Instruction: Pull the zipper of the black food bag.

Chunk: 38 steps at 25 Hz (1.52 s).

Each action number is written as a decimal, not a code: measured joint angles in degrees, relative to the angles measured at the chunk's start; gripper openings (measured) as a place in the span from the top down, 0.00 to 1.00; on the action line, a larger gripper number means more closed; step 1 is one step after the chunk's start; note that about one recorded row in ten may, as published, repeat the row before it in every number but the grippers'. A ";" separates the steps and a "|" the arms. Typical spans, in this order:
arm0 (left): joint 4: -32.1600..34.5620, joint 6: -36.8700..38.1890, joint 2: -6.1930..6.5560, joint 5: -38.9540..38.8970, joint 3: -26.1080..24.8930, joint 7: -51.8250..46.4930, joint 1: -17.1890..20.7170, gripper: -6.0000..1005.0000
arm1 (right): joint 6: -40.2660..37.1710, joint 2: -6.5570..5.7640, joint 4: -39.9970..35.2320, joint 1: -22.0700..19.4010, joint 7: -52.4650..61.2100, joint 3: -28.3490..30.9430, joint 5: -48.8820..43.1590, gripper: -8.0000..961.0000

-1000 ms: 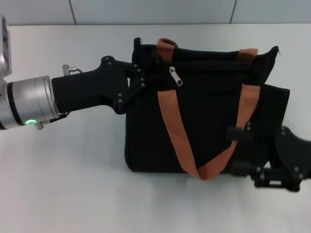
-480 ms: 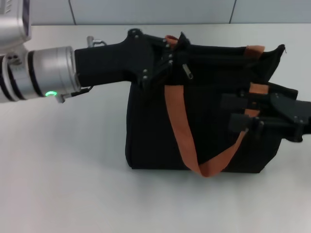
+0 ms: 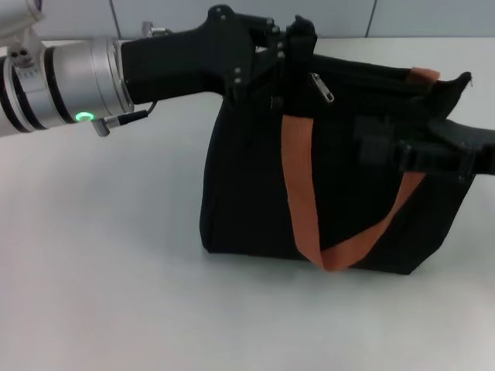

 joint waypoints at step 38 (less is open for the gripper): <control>-0.76 1.03 -0.48 -2.70 1.31 -0.04 -1.28 0.93 | 8.33 2.25 0.47 4.10 5.01 -2.13 3.11 0.63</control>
